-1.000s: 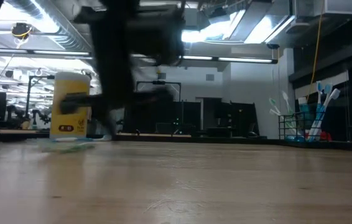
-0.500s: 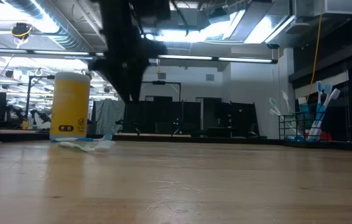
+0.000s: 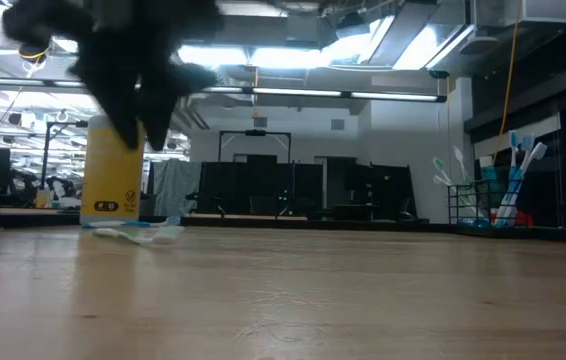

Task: Pick & Place toothbrushing station
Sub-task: Put the green toothbrush into the mesh organizer

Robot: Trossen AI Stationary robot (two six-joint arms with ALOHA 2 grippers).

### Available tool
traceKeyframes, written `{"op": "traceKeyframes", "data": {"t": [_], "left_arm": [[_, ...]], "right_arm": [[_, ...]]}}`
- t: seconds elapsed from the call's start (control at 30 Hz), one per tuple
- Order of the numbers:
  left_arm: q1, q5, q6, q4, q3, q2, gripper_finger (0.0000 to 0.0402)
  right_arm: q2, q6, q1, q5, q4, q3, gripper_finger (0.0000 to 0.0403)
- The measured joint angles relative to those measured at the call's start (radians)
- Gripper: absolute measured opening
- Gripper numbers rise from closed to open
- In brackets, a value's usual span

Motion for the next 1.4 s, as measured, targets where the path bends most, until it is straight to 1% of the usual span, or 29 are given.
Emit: {"op": "traceKeyframes", "data": {"t": [0.13,0.23,0.3,0.47,0.6,0.73,0.97,1.07,1.13,1.27,1.4], "left_arm": [[0.009,0.040,0.016,0.071,-0.122,0.001,0.0121],[0.023,0.042,0.013,0.151,-0.204,0.001,0.0121],[0.035,0.041,0.013,0.198,-0.233,0.001,0.0121],[0.066,0.027,0.032,0.288,-0.274,0.001,0.0121],[0.105,0.026,0.066,0.287,-0.283,0.001,0.0121],[0.140,0.054,0.076,0.269,-0.306,0.001,0.0121],[0.156,0.072,0.096,0.284,-0.352,0.001,0.0121],[0.159,0.059,0.078,0.315,-0.376,0.001,0.0120],[0.169,0.072,0.039,0.338,-0.395,-0.004,0.0117],[0.192,0.120,-0.048,0.361,-0.421,-0.006,0.0092],[0.198,0.126,-0.103,0.363,-0.421,-0.004,0.0035]], "right_arm": [[0.018,-0.024,0.000,0.041,0.050,0.000,0.0086],[0.043,-0.032,0.000,0.064,0.095,0.000,0.0086],[0.063,-0.036,0.000,0.085,0.124,0.000,0.0086],[0.117,-0.037,0.000,0.113,0.204,0.000,0.0086],[0.150,-0.040,0.000,0.118,0.263,0.000,0.0086],[0.172,-0.043,0.000,0.118,0.305,0.000,0.0086],[0.193,-0.066,0.000,0.118,0.365,0.000,0.0086],[0.194,-0.067,0.000,0.118,0.368,0.000,0.0086],[0.194,-0.077,0.000,0.118,0.378,0.000,0.0086],[0.194,-0.089,0.000,0.118,0.384,0.005,0.0086],[0.196,-0.144,0.000,0.118,0.385,0.033,0.0086]]}}
